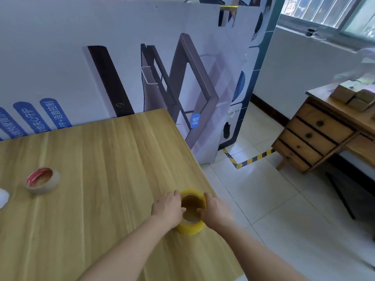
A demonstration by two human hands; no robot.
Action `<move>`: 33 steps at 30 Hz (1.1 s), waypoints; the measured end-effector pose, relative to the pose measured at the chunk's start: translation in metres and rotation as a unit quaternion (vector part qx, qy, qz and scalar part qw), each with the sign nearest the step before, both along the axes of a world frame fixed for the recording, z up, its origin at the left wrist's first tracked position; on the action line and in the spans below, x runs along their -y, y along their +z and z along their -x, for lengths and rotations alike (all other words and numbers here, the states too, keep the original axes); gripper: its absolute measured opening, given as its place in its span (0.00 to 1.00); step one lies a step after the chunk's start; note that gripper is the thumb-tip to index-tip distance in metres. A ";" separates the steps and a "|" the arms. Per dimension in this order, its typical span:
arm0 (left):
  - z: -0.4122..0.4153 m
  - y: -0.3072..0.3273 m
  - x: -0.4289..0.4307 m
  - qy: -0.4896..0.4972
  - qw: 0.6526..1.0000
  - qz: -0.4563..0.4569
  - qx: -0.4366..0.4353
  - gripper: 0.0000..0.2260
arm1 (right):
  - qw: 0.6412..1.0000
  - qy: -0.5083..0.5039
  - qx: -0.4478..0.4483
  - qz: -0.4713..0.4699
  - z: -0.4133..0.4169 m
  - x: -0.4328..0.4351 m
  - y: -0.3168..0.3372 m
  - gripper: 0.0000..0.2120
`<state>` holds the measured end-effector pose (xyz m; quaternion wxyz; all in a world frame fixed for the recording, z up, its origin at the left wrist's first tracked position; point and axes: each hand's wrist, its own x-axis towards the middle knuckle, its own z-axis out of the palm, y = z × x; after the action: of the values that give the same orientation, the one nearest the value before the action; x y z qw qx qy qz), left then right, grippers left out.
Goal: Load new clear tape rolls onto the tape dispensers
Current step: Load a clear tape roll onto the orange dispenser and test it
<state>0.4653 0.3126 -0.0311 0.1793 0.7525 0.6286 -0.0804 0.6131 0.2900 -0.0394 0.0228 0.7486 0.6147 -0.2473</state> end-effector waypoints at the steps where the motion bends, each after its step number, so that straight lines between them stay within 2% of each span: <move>1: -0.002 -0.002 -0.003 0.012 1.000 0.010 0.004 0.16 | 1.000 -0.003 -0.002 0.002 -0.001 -0.003 -0.002 0.15; 3: -0.004 -0.004 -0.006 0.036 0.999 0.019 0.018 0.11 | 1.000 -0.017 -0.012 -0.008 -0.002 -0.008 -0.004 0.09; 5: -0.005 -0.005 -0.007 0.069 0.996 0.011 0.048 0.07 | 0.998 -0.036 -0.034 -0.035 -0.001 -0.012 -0.003 0.08; 9: 0.008 -0.001 -0.012 0.117 0.977 -0.068 0.163 0.11 | 0.989 -0.049 -0.078 -0.112 0.005 -0.018 0.011 0.10; 11: 0.020 0.006 -0.015 0.159 0.938 -0.094 0.293 0.09 | 0.982 -0.044 -0.099 -0.153 0.013 -0.020 0.022 0.12; 14: 0.041 0.030 -0.015 0.205 0.855 -0.063 0.472 0.07 | 0.965 -0.049 -0.140 -0.218 0.034 -0.020 0.041 0.12; 19: 0.092 0.083 0.008 0.219 0.750 -0.023 0.623 0.16 | 0.917 -0.049 -0.263 -0.295 0.087 -0.014 0.074 0.10; 21: 0.116 0.103 0.022 0.214 0.725 0.003 0.655 0.17 | 0.893 -0.044 -0.308 -0.324 0.112 -0.010 0.090 0.11; 25: 0.170 0.139 0.050 0.208 0.676 0.020 0.707 0.13 | 0.861 -0.033 -0.379 -0.336 0.168 0.004 0.124 0.19; 28: 0.207 0.157 0.071 0.223 0.654 -0.013 0.723 0.12 | 0.843 -0.031 -0.408 -0.349 0.216 0.015 0.142 0.13; 31: 0.240 0.170 0.087 0.230 0.654 -0.069 0.717 0.15 | 0.819 -0.023 -0.440 -0.368 0.264 0.032 0.159 0.13; 33: 0.262 0.179 0.095 0.250 0.641 -0.096 0.719 0.14 | 0.799 -0.008 -0.477 -0.367 0.290 0.049 0.172 0.08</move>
<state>0.2033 0.2179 0.1481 0.5150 0.4008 0.4697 0.5946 0.3228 0.2411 0.1330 -0.5517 0.4932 0.5868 -0.3286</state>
